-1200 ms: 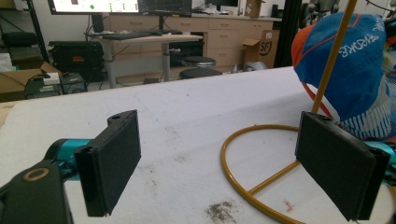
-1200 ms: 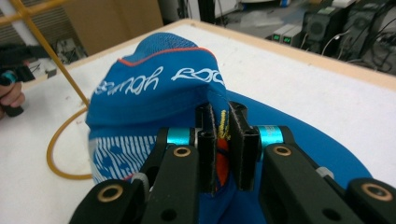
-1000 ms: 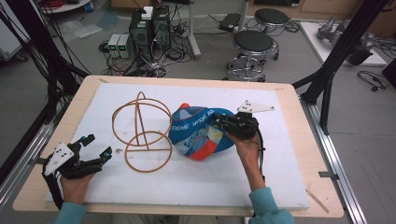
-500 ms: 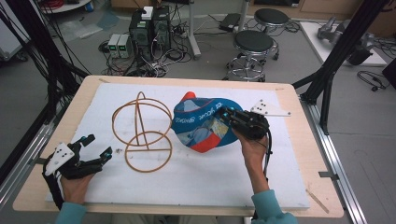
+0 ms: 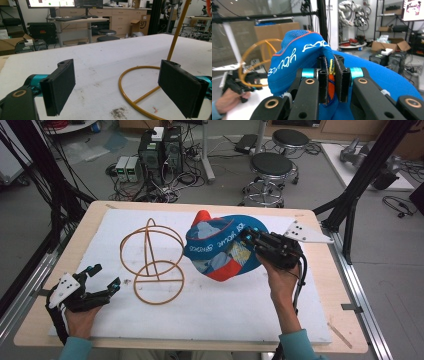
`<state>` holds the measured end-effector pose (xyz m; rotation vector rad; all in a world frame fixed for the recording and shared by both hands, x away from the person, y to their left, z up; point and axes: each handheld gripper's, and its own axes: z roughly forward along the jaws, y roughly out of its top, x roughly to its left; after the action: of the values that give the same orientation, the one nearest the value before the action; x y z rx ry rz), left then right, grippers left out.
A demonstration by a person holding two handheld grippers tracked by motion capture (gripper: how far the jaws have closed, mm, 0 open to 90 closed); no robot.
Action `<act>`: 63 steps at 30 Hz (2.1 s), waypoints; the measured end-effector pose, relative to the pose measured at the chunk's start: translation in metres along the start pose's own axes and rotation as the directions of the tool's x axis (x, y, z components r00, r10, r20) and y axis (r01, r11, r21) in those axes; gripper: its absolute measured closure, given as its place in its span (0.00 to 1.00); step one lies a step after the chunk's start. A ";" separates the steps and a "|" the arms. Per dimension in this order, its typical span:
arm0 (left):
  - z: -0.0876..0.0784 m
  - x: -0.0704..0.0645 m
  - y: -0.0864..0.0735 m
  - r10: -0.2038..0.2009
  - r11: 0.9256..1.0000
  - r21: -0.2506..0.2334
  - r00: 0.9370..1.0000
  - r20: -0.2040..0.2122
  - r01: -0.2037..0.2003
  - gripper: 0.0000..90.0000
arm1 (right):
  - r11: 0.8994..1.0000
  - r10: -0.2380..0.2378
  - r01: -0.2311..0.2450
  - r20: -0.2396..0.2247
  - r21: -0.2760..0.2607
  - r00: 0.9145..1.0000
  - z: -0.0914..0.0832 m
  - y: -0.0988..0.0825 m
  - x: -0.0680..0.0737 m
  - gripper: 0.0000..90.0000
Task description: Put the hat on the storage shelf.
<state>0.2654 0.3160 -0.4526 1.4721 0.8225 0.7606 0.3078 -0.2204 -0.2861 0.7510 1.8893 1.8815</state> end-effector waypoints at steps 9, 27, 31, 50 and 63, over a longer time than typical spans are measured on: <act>0.001 0.000 0.000 -0.003 1.000 0.001 1.000 -0.002 0.003 0.16 | 0.999 0.010 -0.012 -0.067 -0.035 0.998 0.001 0.012 0.013 0.93; 0.000 0.000 0.000 -0.012 1.000 -0.006 1.000 -0.001 0.012 0.16 | 0.998 -0.016 0.003 -0.219 -0.061 0.976 0.041 0.034 0.054 0.93; 0.000 0.001 0.000 -0.012 1.000 -0.004 1.000 0.001 0.012 0.16 | 0.998 -0.037 0.021 -0.244 -0.067 0.969 0.048 0.041 0.064 0.93; 0.001 0.001 0.000 -0.017 1.000 -0.002 1.000 0.003 0.017 0.16 | 0.999 -0.026 0.013 -0.308 -0.047 0.951 0.102 0.046 0.087 0.93; 0.000 0.002 0.000 -0.017 1.000 0.000 1.000 0.008 0.017 0.16 | 0.998 -0.040 0.017 -0.365 -0.066 0.930 0.134 0.055 0.110 0.93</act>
<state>0.2663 0.3177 -0.4526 1.4658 0.8284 0.7418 0.3079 -0.0493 -0.2250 0.3652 2.0282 2.1697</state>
